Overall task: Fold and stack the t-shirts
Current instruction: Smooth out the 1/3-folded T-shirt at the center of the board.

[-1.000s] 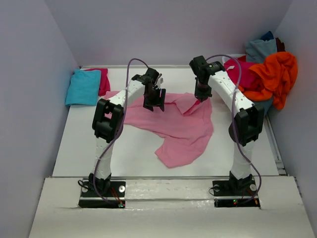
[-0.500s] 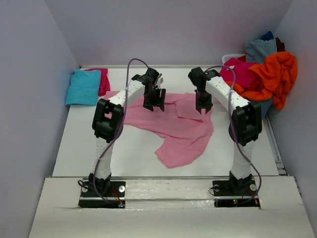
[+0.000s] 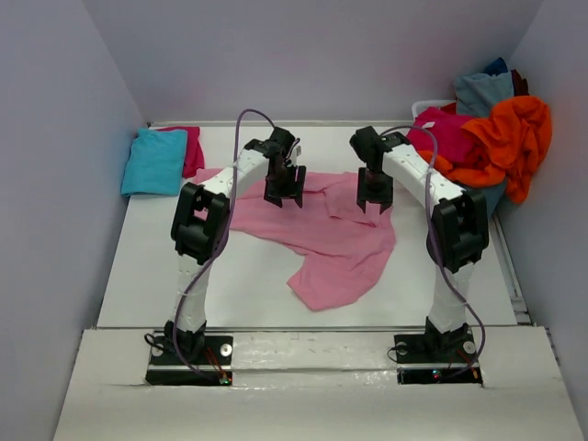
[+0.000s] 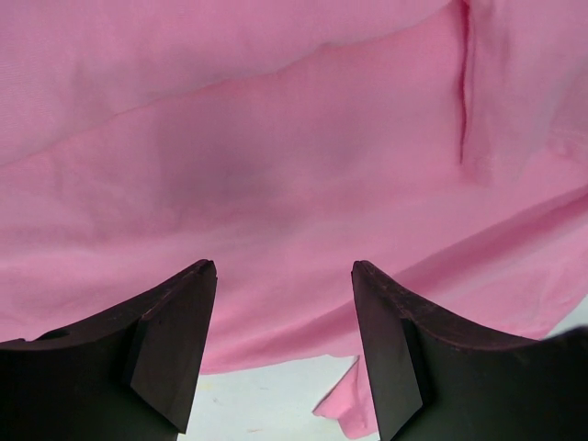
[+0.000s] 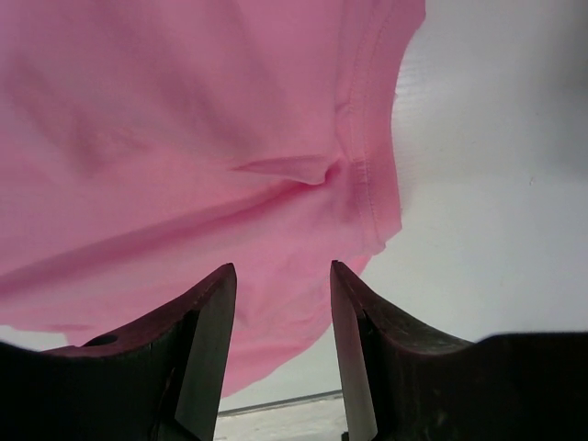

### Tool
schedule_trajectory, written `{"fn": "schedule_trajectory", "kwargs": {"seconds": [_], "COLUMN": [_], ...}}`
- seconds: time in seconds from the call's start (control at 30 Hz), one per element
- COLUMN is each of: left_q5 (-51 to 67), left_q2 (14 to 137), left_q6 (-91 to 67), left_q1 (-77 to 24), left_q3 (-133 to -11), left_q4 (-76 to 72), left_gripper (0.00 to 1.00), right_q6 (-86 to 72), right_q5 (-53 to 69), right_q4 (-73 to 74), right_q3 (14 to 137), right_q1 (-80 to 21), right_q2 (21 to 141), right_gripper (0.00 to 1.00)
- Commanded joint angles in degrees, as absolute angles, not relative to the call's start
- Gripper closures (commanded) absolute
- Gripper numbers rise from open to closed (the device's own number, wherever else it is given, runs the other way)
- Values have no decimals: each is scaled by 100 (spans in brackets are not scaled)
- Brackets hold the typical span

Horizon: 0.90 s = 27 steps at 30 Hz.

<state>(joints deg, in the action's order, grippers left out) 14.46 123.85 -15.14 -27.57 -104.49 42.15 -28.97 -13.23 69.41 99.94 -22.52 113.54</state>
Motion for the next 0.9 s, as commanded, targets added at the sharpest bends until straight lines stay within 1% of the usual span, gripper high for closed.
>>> {"fn": "schedule_trajectory", "kwargs": {"seconds": [0.0,0.13,0.3,0.57,0.87], "left_q5": [985,1151,1081,1020,1089], "left_q2": [11971,11751,11646,11698,12190], "left_q6": [-1696,-1960,-2021,-2180,-2276], "left_q1": [-2524,-2198,-1583,-818,-563], "left_q3": [-10459,-10248,-10309,-10458,-10802], "left_q4": [4245,3991,3955,3964,4078], "left_gripper": [27,27,28,28,28], "right_q6": [-3015,-2962,-2997,-3050,-3006], "right_q5": [-1187,-1187,-906,-422,-290], "right_q4": [6671,6714,6732,6451,6232], "right_q3": [10983,11634,12102,11989,11612], "right_q1": [-2250,-2250,-2250,-2250,-2197], "right_q2": [11521,11820,12401,12761,12701], "right_gripper": [49,49,49,49,49]}}
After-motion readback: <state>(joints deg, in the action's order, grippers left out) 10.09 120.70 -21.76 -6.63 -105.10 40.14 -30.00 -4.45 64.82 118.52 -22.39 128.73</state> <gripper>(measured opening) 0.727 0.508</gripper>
